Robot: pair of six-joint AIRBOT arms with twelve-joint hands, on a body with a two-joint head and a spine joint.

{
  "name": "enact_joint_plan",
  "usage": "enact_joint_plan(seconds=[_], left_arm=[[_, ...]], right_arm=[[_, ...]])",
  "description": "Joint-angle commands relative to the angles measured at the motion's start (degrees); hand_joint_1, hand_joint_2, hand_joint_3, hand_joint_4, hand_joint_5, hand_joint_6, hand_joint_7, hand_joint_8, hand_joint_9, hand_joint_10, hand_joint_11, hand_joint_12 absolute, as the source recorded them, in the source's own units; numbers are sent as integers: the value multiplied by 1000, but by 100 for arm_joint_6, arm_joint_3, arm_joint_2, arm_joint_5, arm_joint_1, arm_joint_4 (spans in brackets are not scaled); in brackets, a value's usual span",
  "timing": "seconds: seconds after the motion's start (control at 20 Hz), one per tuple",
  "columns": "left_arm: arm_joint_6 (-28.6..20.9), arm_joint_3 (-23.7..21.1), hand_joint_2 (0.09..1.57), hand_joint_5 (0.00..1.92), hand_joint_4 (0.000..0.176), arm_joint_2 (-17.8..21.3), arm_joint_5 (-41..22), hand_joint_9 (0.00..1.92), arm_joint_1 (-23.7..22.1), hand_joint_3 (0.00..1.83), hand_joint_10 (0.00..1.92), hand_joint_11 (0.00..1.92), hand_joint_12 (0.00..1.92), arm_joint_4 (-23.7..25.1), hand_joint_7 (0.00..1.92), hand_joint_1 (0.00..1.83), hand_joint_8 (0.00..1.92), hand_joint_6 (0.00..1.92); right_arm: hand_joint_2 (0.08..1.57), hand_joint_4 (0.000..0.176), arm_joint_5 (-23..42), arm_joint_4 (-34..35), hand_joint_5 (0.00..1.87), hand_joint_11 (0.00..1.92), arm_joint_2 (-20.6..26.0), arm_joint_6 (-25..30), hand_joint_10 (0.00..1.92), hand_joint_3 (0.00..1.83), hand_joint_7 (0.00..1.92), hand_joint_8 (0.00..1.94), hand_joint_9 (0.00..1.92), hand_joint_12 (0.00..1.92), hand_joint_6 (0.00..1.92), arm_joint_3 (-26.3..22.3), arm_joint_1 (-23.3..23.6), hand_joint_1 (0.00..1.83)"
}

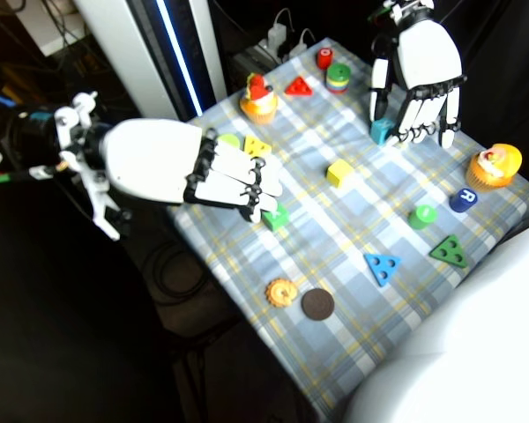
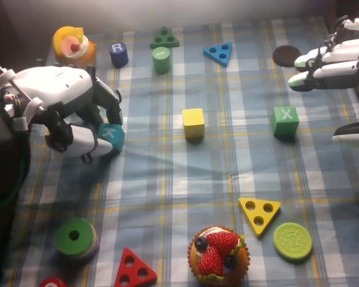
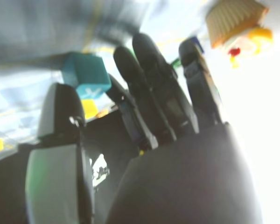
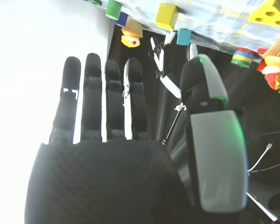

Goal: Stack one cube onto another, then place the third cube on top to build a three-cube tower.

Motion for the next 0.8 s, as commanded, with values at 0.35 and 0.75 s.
enact_joint_plan(seconds=[0.35,0.75], left_arm=[[47,59,1140,938,172,-59,-337,928,-1,0,8,426,14,74,1009,992,3,989],[38,46,1126,980,0,-99,-464,1050,-42,0,42,485,28,39,961,1230,1202,797]], right_arm=[[1139,0,630,152,480,41,-18,28,8,0,412,0,444,1269,0,17,67,695],[1160,0,631,152,477,98,-21,28,6,3,428,3,478,1242,0,24,67,671]])
